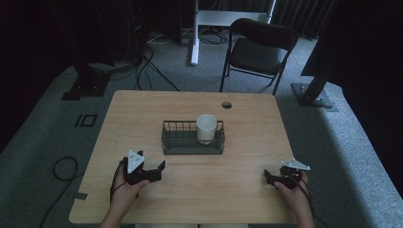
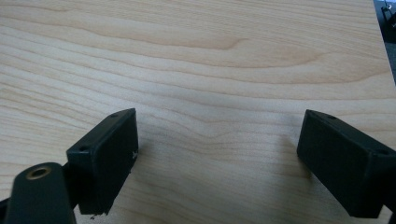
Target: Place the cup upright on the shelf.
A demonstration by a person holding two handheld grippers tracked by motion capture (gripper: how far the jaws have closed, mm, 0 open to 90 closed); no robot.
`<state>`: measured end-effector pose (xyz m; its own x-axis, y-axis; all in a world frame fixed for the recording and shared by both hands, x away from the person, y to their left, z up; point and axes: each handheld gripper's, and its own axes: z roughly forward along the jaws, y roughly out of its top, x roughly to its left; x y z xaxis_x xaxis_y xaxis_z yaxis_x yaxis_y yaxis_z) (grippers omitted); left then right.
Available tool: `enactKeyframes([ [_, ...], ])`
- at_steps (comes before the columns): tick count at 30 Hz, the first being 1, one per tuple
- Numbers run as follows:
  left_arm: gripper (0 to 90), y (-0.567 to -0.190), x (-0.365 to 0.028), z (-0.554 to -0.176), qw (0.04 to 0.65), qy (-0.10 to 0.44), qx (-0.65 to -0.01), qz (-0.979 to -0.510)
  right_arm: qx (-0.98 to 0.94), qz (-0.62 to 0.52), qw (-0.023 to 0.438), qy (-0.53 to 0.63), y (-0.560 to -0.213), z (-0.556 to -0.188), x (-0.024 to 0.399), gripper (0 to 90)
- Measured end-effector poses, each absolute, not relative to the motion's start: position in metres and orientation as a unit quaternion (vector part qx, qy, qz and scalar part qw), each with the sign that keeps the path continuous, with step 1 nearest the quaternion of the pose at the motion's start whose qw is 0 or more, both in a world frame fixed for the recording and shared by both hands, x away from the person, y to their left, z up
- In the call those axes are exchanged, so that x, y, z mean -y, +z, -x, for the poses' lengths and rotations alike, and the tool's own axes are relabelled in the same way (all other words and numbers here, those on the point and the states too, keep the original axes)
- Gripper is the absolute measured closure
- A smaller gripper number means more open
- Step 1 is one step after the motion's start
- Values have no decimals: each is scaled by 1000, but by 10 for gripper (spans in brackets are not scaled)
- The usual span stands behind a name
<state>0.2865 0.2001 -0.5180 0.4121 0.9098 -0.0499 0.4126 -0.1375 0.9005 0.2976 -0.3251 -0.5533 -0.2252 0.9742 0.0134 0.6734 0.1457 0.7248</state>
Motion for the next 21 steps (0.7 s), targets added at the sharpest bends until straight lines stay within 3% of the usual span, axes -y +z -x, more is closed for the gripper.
enactKeyframes([
  [10, 27, -531, -231, -282, 445, 269, -508, -686, -718, -574, 241, 312, -553, -298, 325, 121],
  [21, 28, -533, -258, -279, 384, 271, -554, -687, -718, -574, 241, 313, -553, -298, 325, 122],
])
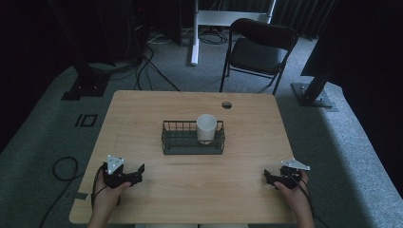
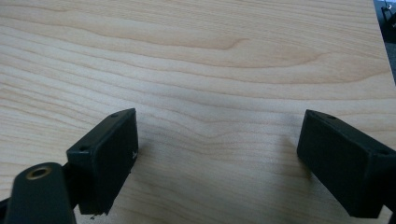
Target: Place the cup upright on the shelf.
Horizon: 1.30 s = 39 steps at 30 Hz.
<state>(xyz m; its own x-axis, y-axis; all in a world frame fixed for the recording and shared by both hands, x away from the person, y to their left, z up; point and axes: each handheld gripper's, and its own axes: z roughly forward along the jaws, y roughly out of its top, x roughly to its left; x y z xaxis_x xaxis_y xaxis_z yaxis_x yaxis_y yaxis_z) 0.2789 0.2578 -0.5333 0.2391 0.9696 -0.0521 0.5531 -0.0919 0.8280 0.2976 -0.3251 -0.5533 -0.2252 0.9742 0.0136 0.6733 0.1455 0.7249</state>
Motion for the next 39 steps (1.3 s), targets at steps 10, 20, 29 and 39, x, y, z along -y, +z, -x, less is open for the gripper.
enactKeyframes([
  [10, 28, -539, -275, -275, 344, 263, -591, -680, -717, -574, 241, 313, -553, -298, 325, 121],
  [20, 28, -544, -293, -272, 300, 281, -625, -664, -717, -574, 240, 313, -553, -298, 325, 121],
  [29, 27, -549, -293, -274, 277, 267, -627, -678, -717, -574, 241, 313, -553, -298, 325, 121],
  [39, 16, -551, -290, -279, 268, 255, -635, -678, -717, -574, 241, 313, -553, -298, 325, 121],
])
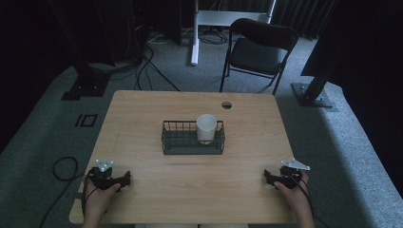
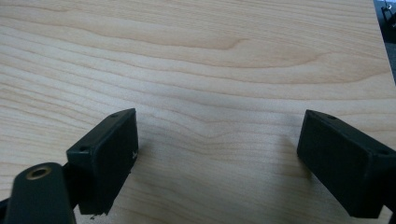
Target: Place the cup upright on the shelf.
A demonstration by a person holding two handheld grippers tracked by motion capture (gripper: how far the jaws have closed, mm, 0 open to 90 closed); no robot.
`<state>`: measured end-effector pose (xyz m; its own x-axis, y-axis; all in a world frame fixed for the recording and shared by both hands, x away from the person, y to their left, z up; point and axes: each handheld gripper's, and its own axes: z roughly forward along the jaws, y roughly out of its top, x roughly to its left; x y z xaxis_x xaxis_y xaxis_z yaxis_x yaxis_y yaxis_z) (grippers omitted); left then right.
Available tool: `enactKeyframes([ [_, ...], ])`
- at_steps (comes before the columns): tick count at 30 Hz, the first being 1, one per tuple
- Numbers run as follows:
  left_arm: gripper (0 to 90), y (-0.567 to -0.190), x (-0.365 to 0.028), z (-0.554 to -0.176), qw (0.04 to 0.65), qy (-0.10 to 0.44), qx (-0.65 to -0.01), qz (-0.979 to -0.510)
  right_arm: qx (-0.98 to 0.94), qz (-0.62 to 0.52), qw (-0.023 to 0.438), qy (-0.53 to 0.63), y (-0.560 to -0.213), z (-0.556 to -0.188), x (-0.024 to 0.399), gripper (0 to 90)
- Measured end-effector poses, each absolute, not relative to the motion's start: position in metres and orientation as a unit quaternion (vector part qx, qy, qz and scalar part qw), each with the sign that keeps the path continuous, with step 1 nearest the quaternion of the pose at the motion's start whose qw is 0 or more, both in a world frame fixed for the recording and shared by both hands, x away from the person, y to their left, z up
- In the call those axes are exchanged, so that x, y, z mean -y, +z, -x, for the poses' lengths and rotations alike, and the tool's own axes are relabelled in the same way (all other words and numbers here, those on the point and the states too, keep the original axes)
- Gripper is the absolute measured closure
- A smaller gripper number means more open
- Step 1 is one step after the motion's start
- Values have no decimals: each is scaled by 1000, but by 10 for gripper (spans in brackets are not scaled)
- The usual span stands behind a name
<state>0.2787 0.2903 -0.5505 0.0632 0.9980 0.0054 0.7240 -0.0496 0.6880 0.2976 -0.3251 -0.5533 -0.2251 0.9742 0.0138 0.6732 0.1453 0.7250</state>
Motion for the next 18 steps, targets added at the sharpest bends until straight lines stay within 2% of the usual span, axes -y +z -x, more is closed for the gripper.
enactKeyframes([
  [11, 18, -551, -283, -281, 254, 270, -673, -640, -718, -574, 240, 312, -553, -298, 325, 121],
  [18, 18, -551, -283, -281, 253, 271, -675, -638, -718, -574, 240, 312, -553, -298, 325, 121],
])
